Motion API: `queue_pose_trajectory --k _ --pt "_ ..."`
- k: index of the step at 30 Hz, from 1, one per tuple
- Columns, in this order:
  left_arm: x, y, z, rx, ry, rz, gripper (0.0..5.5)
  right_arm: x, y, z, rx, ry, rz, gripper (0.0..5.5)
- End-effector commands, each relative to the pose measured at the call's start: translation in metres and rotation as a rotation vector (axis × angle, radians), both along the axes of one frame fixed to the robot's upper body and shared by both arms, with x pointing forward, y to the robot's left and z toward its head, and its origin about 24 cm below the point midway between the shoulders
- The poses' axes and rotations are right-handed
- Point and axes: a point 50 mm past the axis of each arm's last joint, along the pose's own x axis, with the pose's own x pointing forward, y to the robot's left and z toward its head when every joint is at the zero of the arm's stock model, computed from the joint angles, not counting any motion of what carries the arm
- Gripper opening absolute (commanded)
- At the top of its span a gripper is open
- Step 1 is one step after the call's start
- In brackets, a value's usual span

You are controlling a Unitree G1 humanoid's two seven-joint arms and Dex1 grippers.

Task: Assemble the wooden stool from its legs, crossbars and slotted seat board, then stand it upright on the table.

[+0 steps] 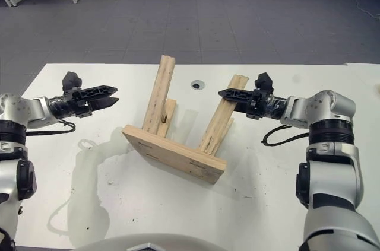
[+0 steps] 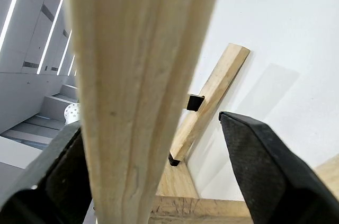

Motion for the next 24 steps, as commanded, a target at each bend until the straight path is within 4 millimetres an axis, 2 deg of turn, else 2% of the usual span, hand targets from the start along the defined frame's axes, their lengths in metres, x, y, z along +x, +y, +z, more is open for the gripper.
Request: queue_pose_trajectory --k 1,6,12,17,20,24 --pt "-0.012 0.003 -0.011 -0.026 0.018 0.019 3.7 -0.001 0.004 0.019 0.062 -0.078 0.03 3.65" --pt "-0.027 -0.005 -0.013 -0.069 -0.011 -0.033 3.7 -0.017 -0.002 0.011 0.041 -0.052 0.037 3.65" --pt "-0.045 -0.011 -0.012 -0.029 -0.099 -0.152 3.7 -0.034 -0.016 0.003 0.01 -0.034 -0.004 3.65" --pt "-0.059 -0.004 -0.018 0.005 -0.246 -0.218 3.7 -0.045 -0.02 0.003 0.01 -0.035 -0.006 3.65" --pt "-0.063 0.0 -0.025 0.12 -0.324 -0.248 3.7 -0.057 -0.024 0.007 -0.01 -0.063 0.014 3.65" --pt "-0.063 -0.002 -0.046 0.479 -0.469 -0.387 3.7 -0.078 -0.041 0.007 -0.136 -0.28 -0.026 3.65"
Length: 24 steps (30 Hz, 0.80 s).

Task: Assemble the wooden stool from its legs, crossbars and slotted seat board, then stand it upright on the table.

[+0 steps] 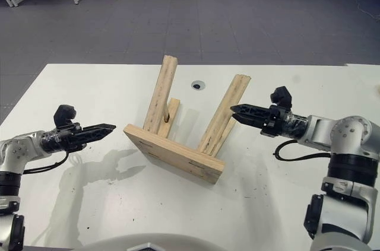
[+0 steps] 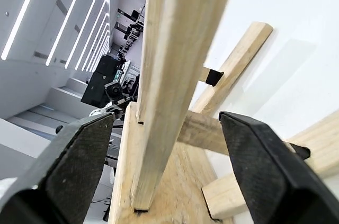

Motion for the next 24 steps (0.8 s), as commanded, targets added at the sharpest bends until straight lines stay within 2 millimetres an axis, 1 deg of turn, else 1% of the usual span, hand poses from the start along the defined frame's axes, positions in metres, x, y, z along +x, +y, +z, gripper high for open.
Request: queue_pose_trajectory --k 1,2,3,4,5,6,8,11,16,19,21,23,24 --pt "0.0 -0.001 -0.017 0.345 -0.148 -0.129 3.7 -0.021 -0.011 -0.003 -0.204 -0.183 -0.012 3.65" --pt "0.002 -0.003 -0.019 0.389 -0.192 -0.157 3.71 -0.028 -0.008 -0.013 -0.339 -0.207 0.032 3.85" --pt "0.005 -0.005 -0.02 0.405 -0.233 -0.181 3.88 -0.039 -0.003 -0.024 -0.485 -0.232 0.127 4.01" --pt "0.006 -0.007 -0.02 0.414 -0.271 -0.188 4.0 -0.047 0.003 -0.031 -0.574 -0.265 0.217 4.22" --pt "0.009 -0.008 -0.019 0.427 -0.318 -0.188 4.23 -0.054 0.01 -0.035 -0.61 -0.29 0.288 4.47" --pt "0.011 -0.009 -0.019 0.439 -0.357 -0.191 4.23 -0.06 0.016 -0.037 -0.631 -0.317 0.347 4.47" --pt "0.012 -0.012 -0.019 0.445 -0.408 -0.218 4.23 -0.064 0.025 -0.042 -0.677 -0.372 0.416 4.47" --pt "0.014 -0.021 -0.017 0.415 -0.452 -0.256 4.23 -0.065 0.034 -0.047 -0.676 -0.395 0.456 4.47" --pt "0.019 -0.042 -0.009 0.337 -0.516 -0.268 4.23 -0.063 0.057 -0.04 -0.638 -0.468 0.483 4.47" --pt "0.019 -0.056 -0.004 0.291 -0.523 -0.288 4.23 -0.066 0.067 -0.046 -0.614 -0.455 0.474 4.47" --pt "0.017 -0.059 -0.003 0.269 -0.51 -0.291 4.23 -0.069 0.073 -0.049 -0.602 -0.445 0.47 4.47" --pt "0.012 -0.059 -0.003 0.245 -0.478 -0.309 3.88 -0.067 0.074 -0.049 -0.598 -0.448 0.444 4.1" --pt "0.01 -0.059 -0.002 0.234 -0.461 -0.317 3.76 -0.064 0.071 -0.049 -0.611 -0.448 0.433 3.94"
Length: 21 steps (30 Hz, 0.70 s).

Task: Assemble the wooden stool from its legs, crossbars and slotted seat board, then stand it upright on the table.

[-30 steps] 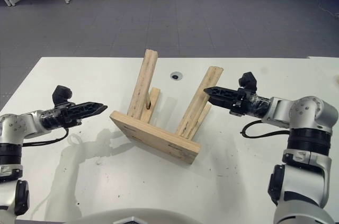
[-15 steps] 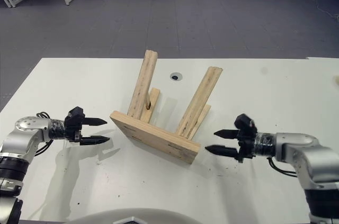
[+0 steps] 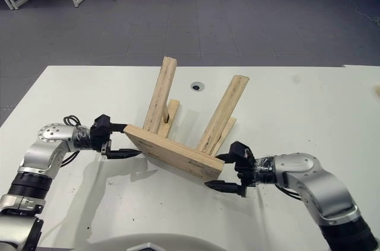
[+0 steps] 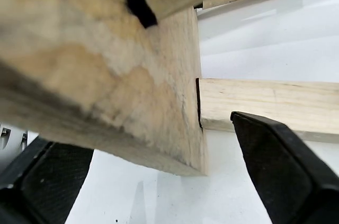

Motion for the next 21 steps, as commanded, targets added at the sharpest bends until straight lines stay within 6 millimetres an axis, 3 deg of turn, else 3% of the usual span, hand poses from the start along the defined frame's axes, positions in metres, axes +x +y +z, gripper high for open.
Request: queue_pose_trajectory --k 1,6,10,15,18,21 --pt "-0.007 -0.001 0.006 -0.022 0.043 -0.033 3.55 0.009 -0.006 0.001 -0.016 -0.029 -0.038 3.71" --pt "-0.015 -0.005 0.009 -0.045 0.091 -0.056 2.74 0.033 -0.023 0.004 -0.06 -0.079 -0.03 2.74" --pt "-0.025 -0.007 0.007 -0.03 0.117 -0.091 2.0 0.043 -0.015 0.009 -0.003 -0.091 0.06 1.92" --pt "-0.034 -0.007 0.009 -0.053 0.137 -0.094 1.64 0.04 0.006 0.021 0.126 -0.024 0.154 1.86" --pt "-0.037 -0.005 0.026 -0.101 0.276 -0.048 1.64 0.044 0.01 0.034 0.205 0.006 0.081 1.86" --pt "-0.036 -0.004 0.037 -0.016 0.355 0.083 1.64 0.049 0.021 0.052 0.25 0.117 0.003 1.86"
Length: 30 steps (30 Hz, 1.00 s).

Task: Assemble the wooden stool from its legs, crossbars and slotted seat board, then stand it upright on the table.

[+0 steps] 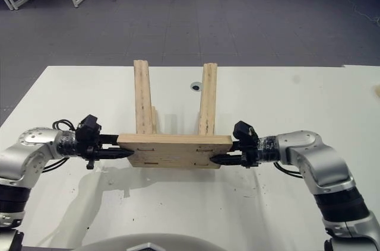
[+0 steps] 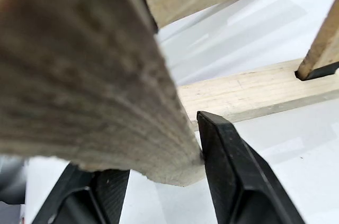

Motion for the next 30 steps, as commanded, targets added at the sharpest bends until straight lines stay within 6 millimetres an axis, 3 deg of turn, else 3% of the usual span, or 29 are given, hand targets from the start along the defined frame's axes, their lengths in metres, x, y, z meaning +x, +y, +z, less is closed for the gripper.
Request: queue_pose_trajectory --k 1,4,6,10,12,15,18,24,25,30 --pt "-0.001 -0.013 0.005 0.031 0.171 0.108 1.64 0.01 0.031 0.036 0.157 0.05 -0.028 1.86" --pt "0.007 -0.015 0.023 -0.088 0.334 0.091 1.64 0.01 0.032 0.052 0.218 0.174 -0.021 1.86" --pt "0.0 -0.019 0.035 -0.139 0.434 -0.026 1.64 0.002 0.033 0.064 0.253 0.336 0.093 1.86" --pt "-0.01 -0.021 0.062 -0.238 0.57 -0.192 1.64 0.017 0.03 0.102 0.52 0.535 0.259 1.86" --pt "-0.007 -0.021 0.073 -0.23 0.629 -0.232 1.64 0.012 0.03 0.11 0.494 0.649 0.325 1.86" --pt "0.01 -0.018 0.09 -0.329 0.696 -0.256 1.64 0.013 0.027 0.115 0.487 0.905 0.334 1.86" --pt "0.037 -0.014 0.092 -0.429 0.784 -0.176 1.64 0.021 0.026 0.12 0.513 0.945 0.298 1.86" --pt "0.058 -0.017 0.092 -0.466 0.924 -0.096 1.64 0.055 0.028 0.108 0.577 1.066 0.121 1.86" --pt "0.061 -0.016 0.089 -0.465 0.942 -0.062 1.88 0.062 0.027 0.104 0.59 1.075 0.071 1.86" --pt "0.077 -0.016 0.081 -0.483 0.997 0.06 2.54 0.079 0.019 0.074 0.609 1.114 -0.147 2.67"
